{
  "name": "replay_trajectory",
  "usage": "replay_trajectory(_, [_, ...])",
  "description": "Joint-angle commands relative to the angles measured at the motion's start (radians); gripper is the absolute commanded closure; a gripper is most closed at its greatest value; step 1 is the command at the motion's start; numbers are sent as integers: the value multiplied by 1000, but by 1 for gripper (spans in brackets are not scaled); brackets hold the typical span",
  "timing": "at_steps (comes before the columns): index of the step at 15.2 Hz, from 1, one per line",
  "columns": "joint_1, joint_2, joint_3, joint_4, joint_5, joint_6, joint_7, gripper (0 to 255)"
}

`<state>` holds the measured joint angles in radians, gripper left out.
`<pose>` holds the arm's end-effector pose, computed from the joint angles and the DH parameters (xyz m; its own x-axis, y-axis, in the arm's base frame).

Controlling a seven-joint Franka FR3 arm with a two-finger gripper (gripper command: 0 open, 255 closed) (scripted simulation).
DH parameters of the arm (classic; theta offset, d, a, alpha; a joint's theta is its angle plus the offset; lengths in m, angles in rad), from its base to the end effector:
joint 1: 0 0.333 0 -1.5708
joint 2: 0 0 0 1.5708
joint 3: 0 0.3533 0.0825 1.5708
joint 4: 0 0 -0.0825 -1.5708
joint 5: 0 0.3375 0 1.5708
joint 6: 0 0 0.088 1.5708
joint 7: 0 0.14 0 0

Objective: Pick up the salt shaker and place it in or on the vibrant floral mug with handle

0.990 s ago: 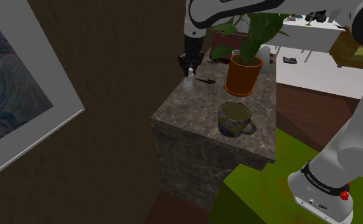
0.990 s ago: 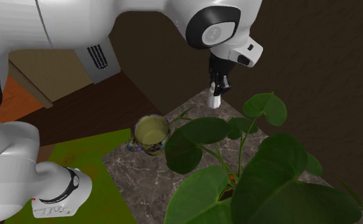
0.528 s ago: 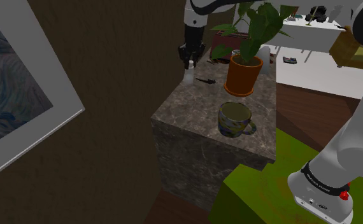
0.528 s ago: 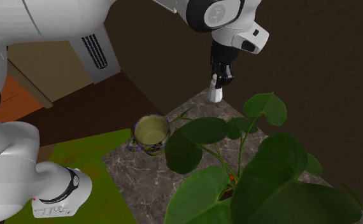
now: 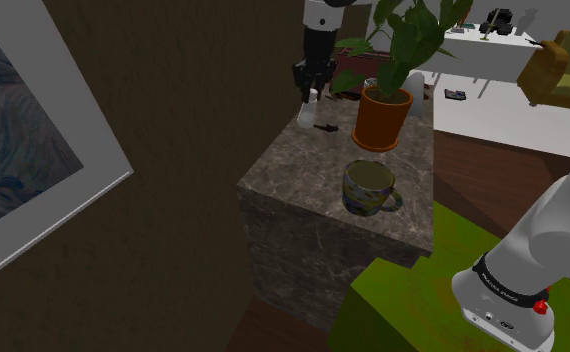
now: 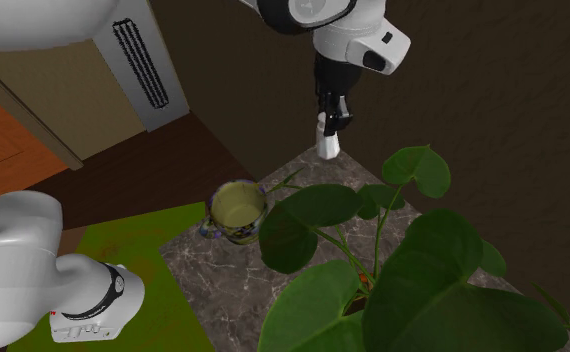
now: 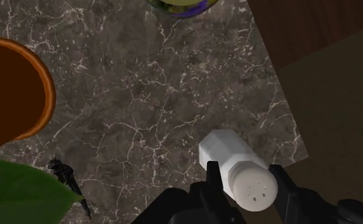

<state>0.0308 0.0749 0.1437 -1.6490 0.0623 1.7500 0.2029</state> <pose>0.5372 0.0996 0.5723 0.9991 -0.0396 0.0113 -0.0387 -0.9964 -0.0761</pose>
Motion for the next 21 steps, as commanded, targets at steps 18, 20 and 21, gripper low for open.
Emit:
replay_trajectory(18, [-6, -724, -58, -634, 64, -93, -79, 255])
replay_trajectory(20, [-6, -728, -57, -664, 65, -67, -81, 255])
replay_trajectory(21, [-5, -730, -56, -678, 66, -54, -82, 255])
